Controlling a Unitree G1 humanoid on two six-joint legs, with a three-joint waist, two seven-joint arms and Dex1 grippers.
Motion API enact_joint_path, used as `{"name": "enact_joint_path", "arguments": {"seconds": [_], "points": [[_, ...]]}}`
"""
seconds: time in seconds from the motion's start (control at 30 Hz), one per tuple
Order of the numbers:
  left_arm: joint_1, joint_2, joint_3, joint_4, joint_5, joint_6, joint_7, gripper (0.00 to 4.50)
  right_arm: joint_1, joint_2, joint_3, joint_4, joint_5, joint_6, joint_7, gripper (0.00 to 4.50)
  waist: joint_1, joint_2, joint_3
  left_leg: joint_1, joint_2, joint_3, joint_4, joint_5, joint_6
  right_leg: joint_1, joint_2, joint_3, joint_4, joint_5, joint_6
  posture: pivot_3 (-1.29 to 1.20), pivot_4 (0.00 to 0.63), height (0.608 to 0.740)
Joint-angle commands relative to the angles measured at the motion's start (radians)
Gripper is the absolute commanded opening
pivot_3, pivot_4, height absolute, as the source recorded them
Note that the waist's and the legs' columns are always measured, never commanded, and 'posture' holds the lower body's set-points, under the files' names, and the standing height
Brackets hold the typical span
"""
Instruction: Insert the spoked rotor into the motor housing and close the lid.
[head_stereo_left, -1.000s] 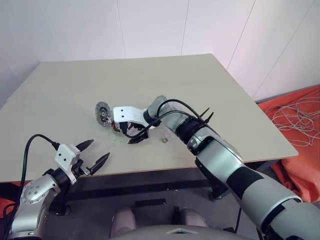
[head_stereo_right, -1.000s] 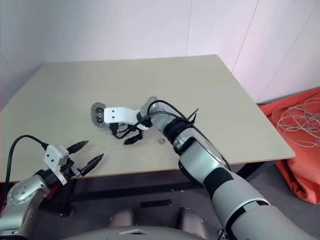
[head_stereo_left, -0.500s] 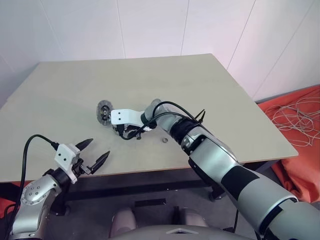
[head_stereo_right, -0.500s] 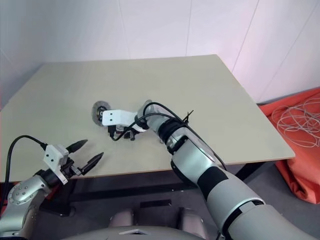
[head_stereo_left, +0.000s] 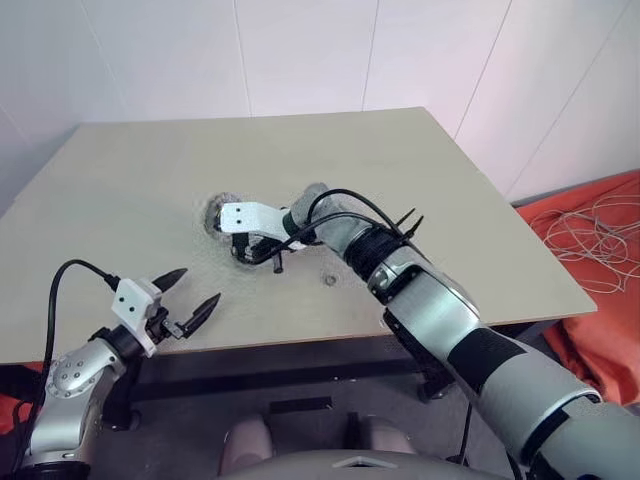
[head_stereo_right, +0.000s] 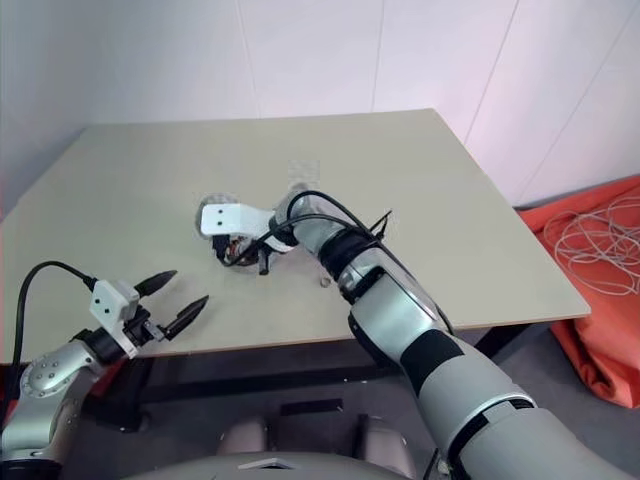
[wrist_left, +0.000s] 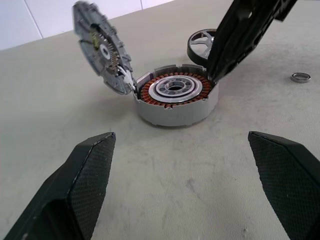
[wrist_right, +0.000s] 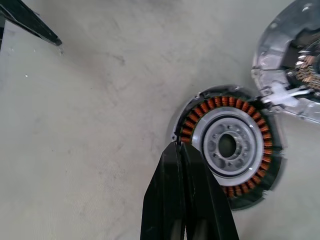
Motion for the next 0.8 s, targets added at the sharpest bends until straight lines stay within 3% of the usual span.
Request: {"name": "enact_joint_path", "arguments": {"seconds": [0.03, 0.23, 0.53, 0.63, 0.8], "points": [[-0.025, 0.008, 0.000, 0.000, 0.005, -0.017, -0.009, 4.50, 0.022, -0.022, -0.004, -0.124, 0.017, 0.032, 0.033, 0.03, 0.000, -0.002, -0.001, 0.000, 0.000, 0.000, 0.000, 0.000, 0.000, 0.000, 0.000, 0.000, 0.000, 0.000, 0.000, 0.00, 0.000, 0.740], [-0.043, 0.008, -0.004, 0.010, 0.010, -0.013, -0.017, 4.50, 0.039, -0.030, 0.003, -0.178, 0.017, 0.049, 0.042, 0.03, 0.000, -0.003, -0.001, 0.000, 0.000, 0.000, 0.000, 0.000, 0.000, 0.000, 0.000, 0.000, 0.000, 0.000, 0.000, 0.00, 0.000, 0.740], [-0.022, 0.000, 0.003, 0.010, 0.012, -0.028, -0.021, 4.50, -0.009, -0.008, 0.006, -0.009, 0.002, -0.021, -0.015, 0.03, -0.002, -0.003, 0.000, 0.000, 0.000, 0.000, 0.000, 0.000, -0.001, 0.000, 0.000, 0.000, 0.001, 0.000, 0.000, 0.00, 0.000, 0.740], [-0.013, -0.001, 0.005, 0.011, 0.012, -0.035, -0.020, 4.50, -0.017, -0.016, 0.023, 0.020, -0.012, -0.063, 0.000, 0.60, -0.002, -0.003, 0.000, 0.000, 0.000, 0.000, 0.000, 0.000, -0.001, 0.000, 0.000, 0.000, 0.001, 0.000, 0.000, 0.00, 0.000, 0.740], [-0.006, -0.001, 0.007, 0.014, 0.012, -0.043, -0.018, 4.50, -0.027, -0.015, 0.028, 0.033, -0.013, -0.091, 0.033, 2.28, -0.001, -0.003, 0.000, 0.000, 0.000, 0.000, 0.000, 0.000, -0.001, 0.000, 0.000, 0.000, 0.001, 0.000, 0.000, 0.00, 0.000, 0.740]]}}
